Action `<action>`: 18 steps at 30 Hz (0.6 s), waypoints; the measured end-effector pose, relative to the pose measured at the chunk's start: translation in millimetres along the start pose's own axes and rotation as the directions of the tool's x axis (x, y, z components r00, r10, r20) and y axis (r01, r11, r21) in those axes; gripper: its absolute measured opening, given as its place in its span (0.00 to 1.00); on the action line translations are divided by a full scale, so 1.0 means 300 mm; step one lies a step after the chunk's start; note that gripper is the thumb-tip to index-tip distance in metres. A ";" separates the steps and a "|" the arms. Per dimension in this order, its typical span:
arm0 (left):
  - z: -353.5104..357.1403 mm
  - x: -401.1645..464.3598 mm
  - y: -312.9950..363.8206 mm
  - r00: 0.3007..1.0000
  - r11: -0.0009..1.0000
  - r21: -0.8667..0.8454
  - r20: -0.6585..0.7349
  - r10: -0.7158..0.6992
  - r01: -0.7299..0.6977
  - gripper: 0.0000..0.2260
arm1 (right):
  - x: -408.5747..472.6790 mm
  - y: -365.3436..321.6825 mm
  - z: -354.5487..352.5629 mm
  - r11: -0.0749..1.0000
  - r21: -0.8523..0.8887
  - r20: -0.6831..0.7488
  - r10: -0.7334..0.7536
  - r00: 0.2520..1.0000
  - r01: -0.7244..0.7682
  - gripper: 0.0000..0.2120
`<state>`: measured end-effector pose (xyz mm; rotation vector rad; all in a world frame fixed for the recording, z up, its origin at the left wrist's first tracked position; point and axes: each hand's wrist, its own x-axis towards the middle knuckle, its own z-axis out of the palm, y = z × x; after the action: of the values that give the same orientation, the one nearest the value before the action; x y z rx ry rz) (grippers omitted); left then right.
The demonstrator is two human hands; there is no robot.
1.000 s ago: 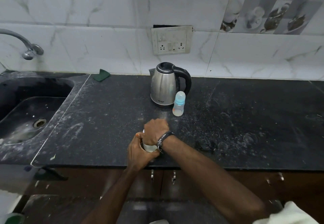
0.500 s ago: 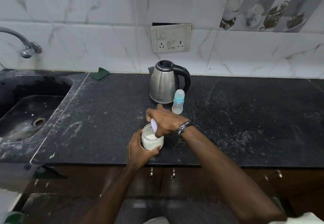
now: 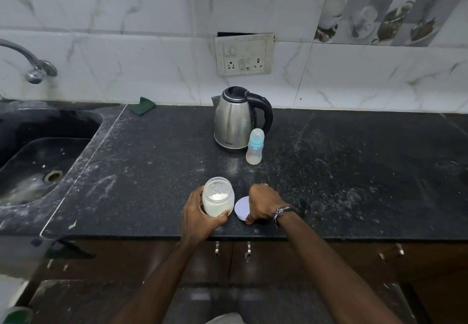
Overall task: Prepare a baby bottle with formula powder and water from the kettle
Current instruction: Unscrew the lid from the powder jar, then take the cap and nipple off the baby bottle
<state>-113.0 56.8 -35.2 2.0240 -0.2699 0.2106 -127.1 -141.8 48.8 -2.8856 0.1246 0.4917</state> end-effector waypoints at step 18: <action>0.008 -0.014 0.014 0.999 1.000 0.001 -0.034 0.028 -0.028 0.35 | 0.018 0.052 0.116 0.998 -0.006 -0.039 -0.066 0.997 0.066 0.35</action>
<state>-118.0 53.1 -33.9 2.0160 -0.2767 0.2629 -134.8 -149.6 11.8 -2.8942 0.0343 0.4243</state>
